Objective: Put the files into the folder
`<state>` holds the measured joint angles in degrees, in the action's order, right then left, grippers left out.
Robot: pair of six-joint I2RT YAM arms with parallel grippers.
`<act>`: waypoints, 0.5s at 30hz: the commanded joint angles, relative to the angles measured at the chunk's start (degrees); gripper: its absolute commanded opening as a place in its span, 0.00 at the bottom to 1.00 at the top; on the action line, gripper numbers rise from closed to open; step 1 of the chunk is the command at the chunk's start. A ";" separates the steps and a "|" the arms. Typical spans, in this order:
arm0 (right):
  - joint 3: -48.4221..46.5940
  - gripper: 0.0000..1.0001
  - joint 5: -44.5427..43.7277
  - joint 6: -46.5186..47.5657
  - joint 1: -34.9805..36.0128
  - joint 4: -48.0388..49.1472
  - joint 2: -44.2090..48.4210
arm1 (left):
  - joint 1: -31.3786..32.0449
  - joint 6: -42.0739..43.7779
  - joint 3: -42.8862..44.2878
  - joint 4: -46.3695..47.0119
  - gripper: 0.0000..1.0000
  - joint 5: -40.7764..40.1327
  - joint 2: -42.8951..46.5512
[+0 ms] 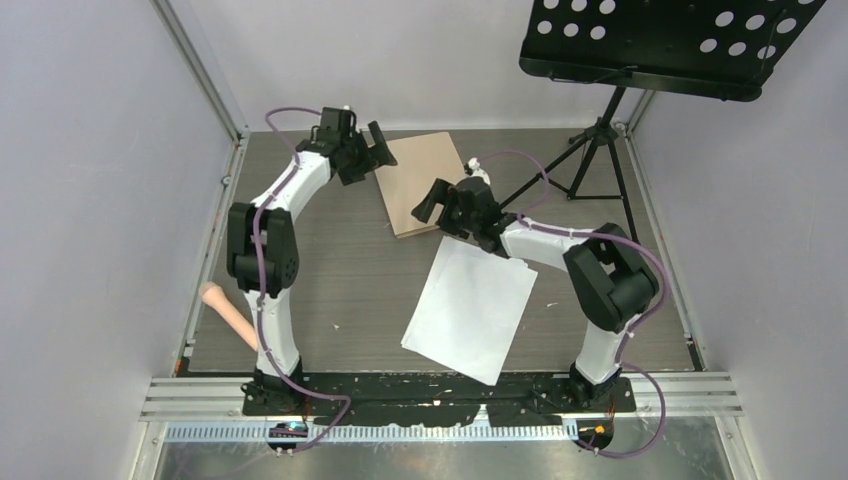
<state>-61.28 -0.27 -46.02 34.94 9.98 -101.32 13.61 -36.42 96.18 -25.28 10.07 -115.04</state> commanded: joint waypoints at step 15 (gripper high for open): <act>-1.10 0.95 7.82 -21.23 0.99 23.21 -14.82 | -2.53 -0.52 25.58 4.68 1.00 15.09 -21.07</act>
<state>-61.14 6.57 -63.53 35.68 27.27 -115.15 11.73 -36.14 114.61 -23.81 20.12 -132.81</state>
